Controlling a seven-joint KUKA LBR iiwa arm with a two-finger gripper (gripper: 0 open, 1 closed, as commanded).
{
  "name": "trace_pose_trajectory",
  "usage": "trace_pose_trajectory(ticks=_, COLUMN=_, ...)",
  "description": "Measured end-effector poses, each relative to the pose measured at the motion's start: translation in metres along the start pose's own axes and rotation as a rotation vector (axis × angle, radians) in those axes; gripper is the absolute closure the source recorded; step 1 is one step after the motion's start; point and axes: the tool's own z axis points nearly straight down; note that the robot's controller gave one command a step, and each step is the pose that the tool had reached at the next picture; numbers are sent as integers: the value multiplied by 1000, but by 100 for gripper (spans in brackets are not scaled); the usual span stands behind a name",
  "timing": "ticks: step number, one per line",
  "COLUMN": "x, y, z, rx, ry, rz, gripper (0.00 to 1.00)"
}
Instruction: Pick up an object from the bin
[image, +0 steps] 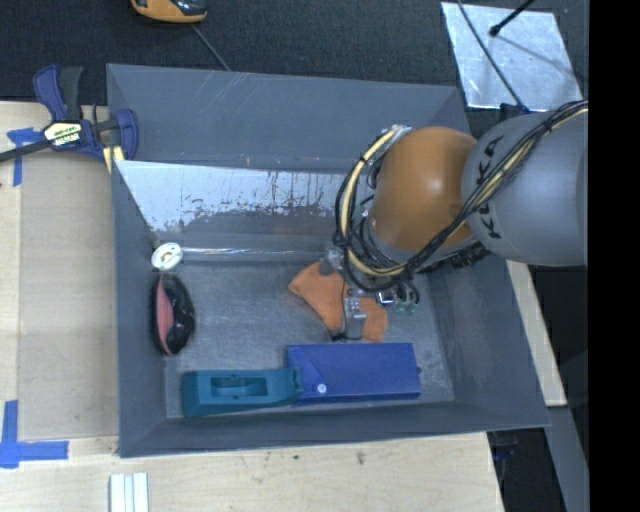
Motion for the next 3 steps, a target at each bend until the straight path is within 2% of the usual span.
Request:
trace_pose_trajectory(ticks=1, x=-5, y=-15, z=35, rx=0, ry=-5, rz=-62, gripper=100)
trace_pose_trajectory(ticks=2, x=-5, y=-15, z=35, rx=0, ry=-4, rz=-62, gripper=100)
trace_pose_trajectory(ticks=3, x=0, y=-8, z=-111, rx=1, ry=0, rz=-69, gripper=100)
